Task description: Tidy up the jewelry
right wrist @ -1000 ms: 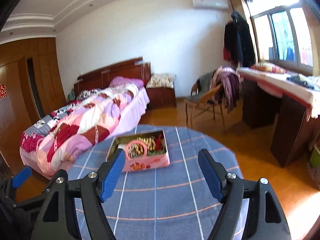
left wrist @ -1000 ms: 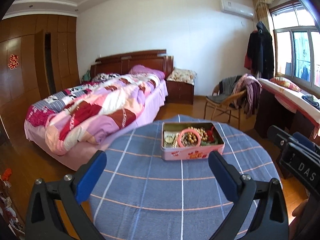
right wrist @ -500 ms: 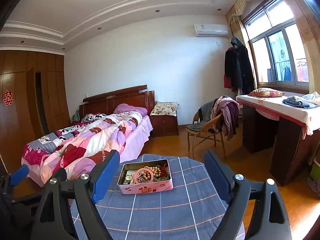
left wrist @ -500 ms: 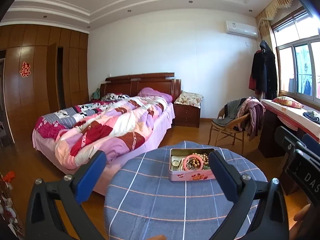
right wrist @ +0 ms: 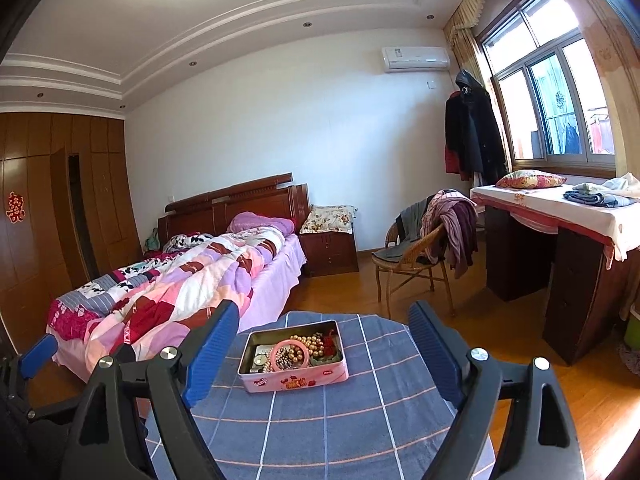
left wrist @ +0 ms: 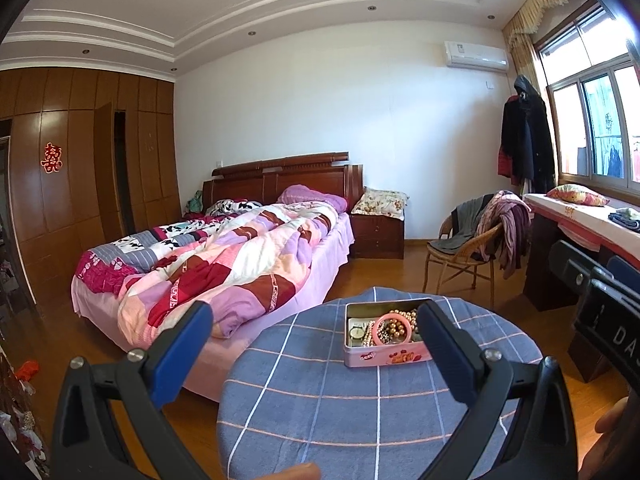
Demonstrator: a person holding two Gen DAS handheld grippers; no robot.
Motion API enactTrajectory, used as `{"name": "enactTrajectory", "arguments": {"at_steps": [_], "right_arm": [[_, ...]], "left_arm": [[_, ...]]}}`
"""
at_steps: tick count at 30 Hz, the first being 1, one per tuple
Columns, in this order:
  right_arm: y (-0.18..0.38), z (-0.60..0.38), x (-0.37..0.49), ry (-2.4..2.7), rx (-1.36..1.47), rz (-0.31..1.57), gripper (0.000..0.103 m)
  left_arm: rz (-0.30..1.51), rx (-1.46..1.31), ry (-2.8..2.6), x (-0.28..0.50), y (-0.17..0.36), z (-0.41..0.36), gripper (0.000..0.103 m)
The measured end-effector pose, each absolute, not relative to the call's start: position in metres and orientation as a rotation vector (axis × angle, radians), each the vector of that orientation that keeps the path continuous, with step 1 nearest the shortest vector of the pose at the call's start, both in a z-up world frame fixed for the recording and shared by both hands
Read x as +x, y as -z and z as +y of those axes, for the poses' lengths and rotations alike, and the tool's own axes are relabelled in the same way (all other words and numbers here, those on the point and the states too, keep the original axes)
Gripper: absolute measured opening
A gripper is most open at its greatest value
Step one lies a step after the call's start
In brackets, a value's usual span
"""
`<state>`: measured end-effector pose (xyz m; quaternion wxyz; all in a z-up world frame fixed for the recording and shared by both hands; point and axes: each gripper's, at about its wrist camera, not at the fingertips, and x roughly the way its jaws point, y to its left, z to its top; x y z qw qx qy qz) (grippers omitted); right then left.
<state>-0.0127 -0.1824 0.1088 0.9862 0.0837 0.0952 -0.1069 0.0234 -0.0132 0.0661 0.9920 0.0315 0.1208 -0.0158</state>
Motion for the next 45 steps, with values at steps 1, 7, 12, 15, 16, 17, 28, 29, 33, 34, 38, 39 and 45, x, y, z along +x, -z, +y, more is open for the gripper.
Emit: {"name": "enactTrajectory", "arguments": {"at_steps": [1, 7, 12, 15, 16, 17, 28, 29, 33, 34, 38, 39, 45], "right_arm": [[-0.1087, -0.1821, -0.0133, 0.214, 0.167, 0.188, 0.087], [-0.1065, -0.1793, -0.0132, 0.222, 0.159, 0.189, 0.087], [-0.1063, -0.1817, -0.0145, 0.224, 0.166, 0.189, 0.087], [-0.1059, -0.1811, -0.0148, 0.222, 0.165, 0.192, 0.087], [-0.1055, -0.1809, -0.0145, 0.22, 0.164, 0.195, 0.087], [-0.1057, -0.1805, -0.0143, 0.218, 0.164, 0.197, 0.087], [-0.1061, -0.1791, -0.0139, 0.216, 0.166, 0.195, 0.087], [-0.1062, -0.1796, -0.0141, 0.217, 0.165, 0.196, 0.087], [-0.106, -0.1799, -0.0142, 0.218, 0.168, 0.197, 0.087], [-0.1059, -0.1798, -0.0144, 0.217, 0.168, 0.197, 0.087], [-0.1059, -0.1801, -0.0155, 0.217, 0.165, 0.198, 0.087], [-0.1057, -0.1803, -0.0157, 0.216, 0.165, 0.199, 0.087], [-0.1046, -0.1817, -0.0166, 0.217, 0.168, 0.199, 0.087]], "left_arm": [[0.238, 0.064, 0.033, 0.0226, -0.0663, -0.0126, 0.103], [0.215, 0.076, 0.015, 0.0211, -0.0682, -0.015, 0.103], [0.219, 0.07, 0.02, 0.0216, -0.0698, -0.014, 0.103], [0.219, 0.064, 0.025, 0.0206, -0.0713, -0.0142, 0.103], [0.22, 0.065, 0.024, 0.0207, -0.0709, -0.0142, 0.103], [0.22, 0.064, 0.026, 0.0207, -0.0709, -0.0141, 0.103], [0.225, 0.056, 0.036, 0.0188, -0.0728, -0.0118, 0.103], [0.227, 0.056, 0.036, 0.0188, -0.073, -0.0117, 0.103], [0.229, 0.058, 0.038, 0.0188, -0.0726, -0.0118, 0.103], [0.231, 0.059, 0.039, 0.0189, -0.0726, -0.0116, 0.103], [0.242, 0.051, 0.041, 0.0195, -0.0722, -0.0108, 0.103], [0.242, 0.05, 0.039, 0.0194, -0.0726, -0.0105, 0.103], [0.239, 0.052, 0.04, 0.0174, -0.073, -0.0111, 0.103]]}}
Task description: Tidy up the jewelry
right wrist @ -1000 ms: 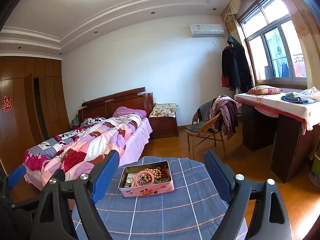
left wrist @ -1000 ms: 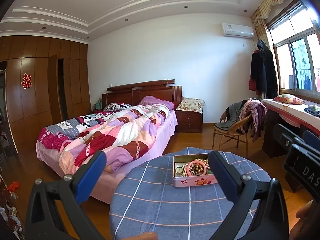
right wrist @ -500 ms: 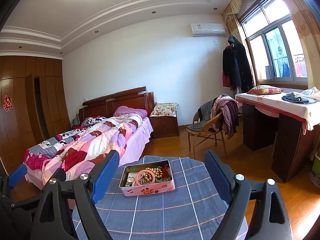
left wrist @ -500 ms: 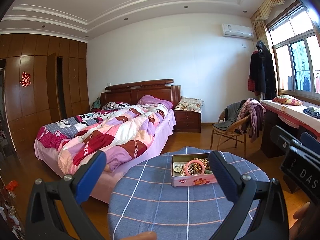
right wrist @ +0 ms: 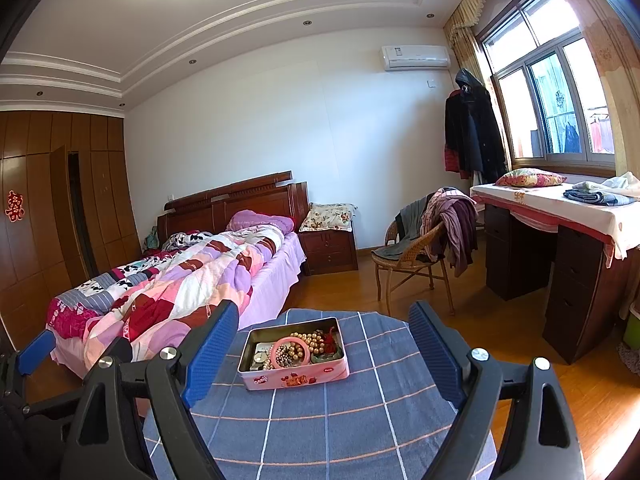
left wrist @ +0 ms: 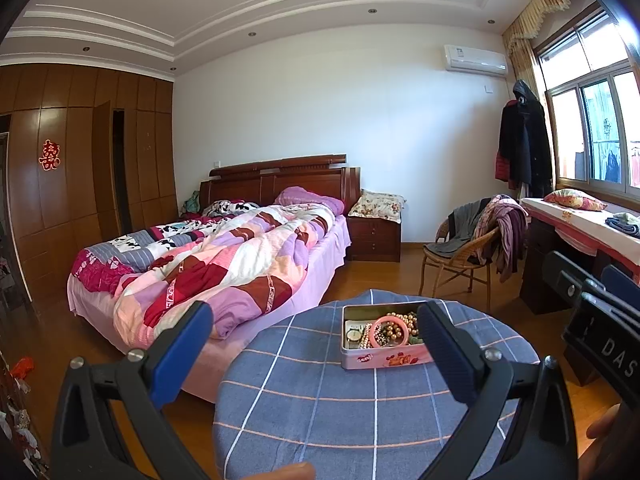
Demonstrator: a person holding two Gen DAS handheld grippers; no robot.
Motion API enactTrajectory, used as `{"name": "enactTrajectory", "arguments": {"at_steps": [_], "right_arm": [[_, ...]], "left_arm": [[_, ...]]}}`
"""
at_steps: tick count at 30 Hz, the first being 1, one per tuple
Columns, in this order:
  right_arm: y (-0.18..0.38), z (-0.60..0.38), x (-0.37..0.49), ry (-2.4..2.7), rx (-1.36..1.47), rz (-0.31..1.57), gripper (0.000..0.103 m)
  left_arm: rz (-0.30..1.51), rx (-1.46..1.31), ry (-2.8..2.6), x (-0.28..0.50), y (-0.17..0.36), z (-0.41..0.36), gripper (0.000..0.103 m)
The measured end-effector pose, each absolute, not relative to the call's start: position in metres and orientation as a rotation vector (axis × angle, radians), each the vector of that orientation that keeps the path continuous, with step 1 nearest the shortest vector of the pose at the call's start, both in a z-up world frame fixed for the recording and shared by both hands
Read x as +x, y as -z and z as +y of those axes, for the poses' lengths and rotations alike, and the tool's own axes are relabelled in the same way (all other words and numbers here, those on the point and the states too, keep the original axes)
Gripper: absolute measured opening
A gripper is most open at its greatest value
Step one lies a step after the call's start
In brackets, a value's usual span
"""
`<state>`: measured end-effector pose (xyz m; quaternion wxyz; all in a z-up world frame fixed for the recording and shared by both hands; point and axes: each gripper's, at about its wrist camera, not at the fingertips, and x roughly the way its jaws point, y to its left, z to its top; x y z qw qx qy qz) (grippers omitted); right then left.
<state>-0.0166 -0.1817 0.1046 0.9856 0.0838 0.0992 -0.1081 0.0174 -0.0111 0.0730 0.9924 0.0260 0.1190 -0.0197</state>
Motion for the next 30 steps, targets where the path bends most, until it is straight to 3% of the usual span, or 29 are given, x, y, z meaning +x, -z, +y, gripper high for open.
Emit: {"name": "enactTrajectory", "arguments": {"at_steps": [30], "right_arm": [[-0.086, -0.184, 0.0, 0.251, 0.166, 0.236, 0.087]], "left_arm": [[0.268, 0.074, 0.046, 0.036, -0.061, -0.021, 0.103]]}}
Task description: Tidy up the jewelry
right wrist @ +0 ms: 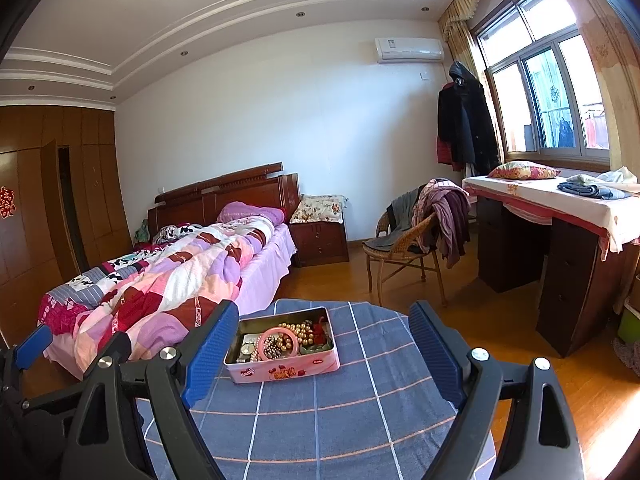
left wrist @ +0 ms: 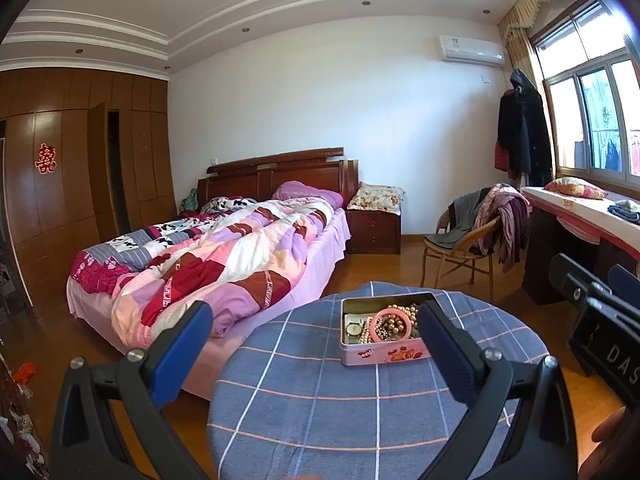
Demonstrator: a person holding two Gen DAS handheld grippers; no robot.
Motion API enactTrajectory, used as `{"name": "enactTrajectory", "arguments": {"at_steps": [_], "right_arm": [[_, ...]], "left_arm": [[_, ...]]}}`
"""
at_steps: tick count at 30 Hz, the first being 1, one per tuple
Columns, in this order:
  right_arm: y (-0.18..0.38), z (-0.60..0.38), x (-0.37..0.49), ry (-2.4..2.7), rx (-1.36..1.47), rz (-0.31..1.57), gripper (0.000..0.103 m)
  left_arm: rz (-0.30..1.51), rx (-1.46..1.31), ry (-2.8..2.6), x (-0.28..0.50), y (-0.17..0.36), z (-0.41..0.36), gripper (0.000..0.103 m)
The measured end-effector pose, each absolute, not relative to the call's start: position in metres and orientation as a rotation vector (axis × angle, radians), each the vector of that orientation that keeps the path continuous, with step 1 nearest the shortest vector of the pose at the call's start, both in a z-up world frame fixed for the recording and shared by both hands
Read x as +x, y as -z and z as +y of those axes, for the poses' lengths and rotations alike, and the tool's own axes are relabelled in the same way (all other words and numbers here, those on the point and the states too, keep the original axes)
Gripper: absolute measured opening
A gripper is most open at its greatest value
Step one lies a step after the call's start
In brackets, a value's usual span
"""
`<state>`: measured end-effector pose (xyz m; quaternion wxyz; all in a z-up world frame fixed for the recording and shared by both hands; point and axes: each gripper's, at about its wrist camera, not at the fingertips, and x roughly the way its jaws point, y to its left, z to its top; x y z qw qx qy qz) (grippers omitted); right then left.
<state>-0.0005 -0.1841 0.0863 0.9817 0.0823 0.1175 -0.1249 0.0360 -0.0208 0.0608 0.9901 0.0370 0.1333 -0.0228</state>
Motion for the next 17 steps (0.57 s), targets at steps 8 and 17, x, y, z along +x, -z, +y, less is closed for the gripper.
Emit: {"name": "enactTrajectory", "arguments": {"at_steps": [8, 17], "right_arm": [[-0.077, -0.189, 0.011, 0.262, 0.171, 0.266, 0.087], [-0.063, -0.197, 0.027, 0.28, 0.183, 0.316, 0.087]], "left_arm": [[0.299, 0.027, 0.099, 0.047, -0.058, -0.019, 0.103], [0.345, 0.041, 0.083, 0.062, -0.049, -0.023, 0.103]]}}
